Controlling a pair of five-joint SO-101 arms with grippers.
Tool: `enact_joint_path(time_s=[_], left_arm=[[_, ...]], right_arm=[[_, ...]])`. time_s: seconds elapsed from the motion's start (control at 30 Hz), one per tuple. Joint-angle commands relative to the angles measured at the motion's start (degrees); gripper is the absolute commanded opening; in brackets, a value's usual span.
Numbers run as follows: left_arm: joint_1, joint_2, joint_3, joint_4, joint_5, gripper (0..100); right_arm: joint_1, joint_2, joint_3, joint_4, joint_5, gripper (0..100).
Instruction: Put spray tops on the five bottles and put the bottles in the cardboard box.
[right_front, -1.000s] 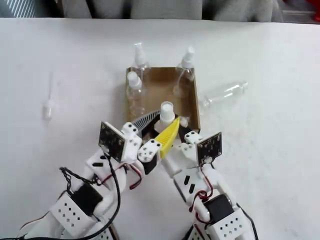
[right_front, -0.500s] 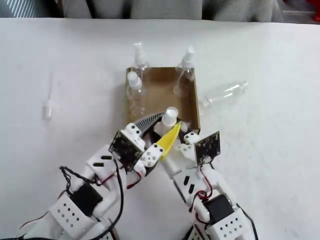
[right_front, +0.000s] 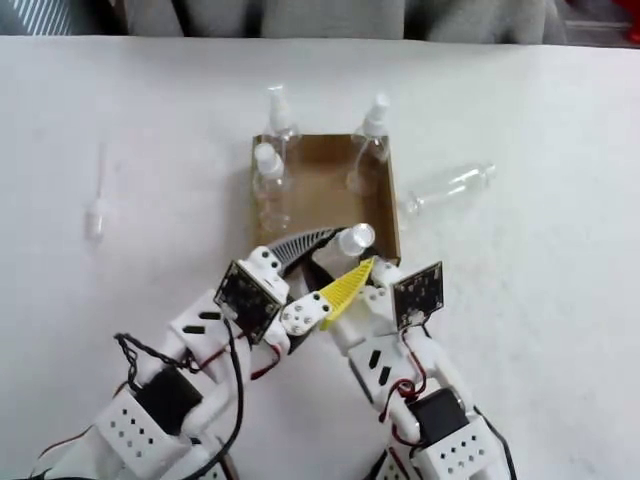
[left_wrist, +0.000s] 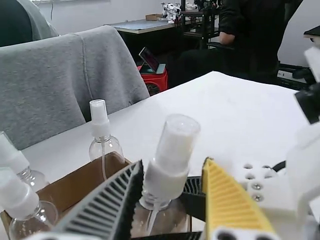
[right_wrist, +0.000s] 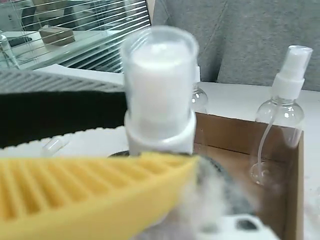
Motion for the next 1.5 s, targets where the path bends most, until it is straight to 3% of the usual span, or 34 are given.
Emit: enact_joint_path(time_s=[0.0, 0.17, 0.43, 0.8, 1.0, 1.1, 1.2, 1.33, 1.47], left_arm=[[0.75, -0.66, -2.64, 0.53, -0.35, 20], [0.75, -0.75, -4.22, 1.58, -0.35, 20], [0.75, -0.75, -12.48, 11.34, -0.53, 20], [0.75, -0.75, -21.36, 12.13, -0.09, 20], [0.57, -0.75, -29.01, 23.74, 0.00, 20], [-3.74, -0.75, -30.33, 26.73, 0.00, 15], [-10.15, -0.75, -30.24, 26.73, -0.09, 2], [-18.59, -0.75, -29.89, 27.16, 0.00, 5], [-23.96, -0.75, -24.62, 27.16, 0.00, 2]], right_arm=[[-0.22, -0.48, 0.70, 0.22, 0.00, 1.5], [-0.22, -0.48, 0.70, 0.22, 0.00, 1.5], [0.22, -0.40, 0.70, 0.22, 0.00, 1.5], [0.22, -0.40, 0.70, 1.10, 0.00, 1.5], [0.31, -0.40, 0.70, 1.45, 0.00, 1.5], [0.84, -0.40, 0.70, 1.10, 0.00, 1.5], [3.74, -0.84, 0.70, 0.22, 0.00, 1.5], [6.90, -0.48, 0.70, -2.95, 0.00, 1.5], [8.66, -0.48, 0.70, -5.85, 0.00, 1.5]])
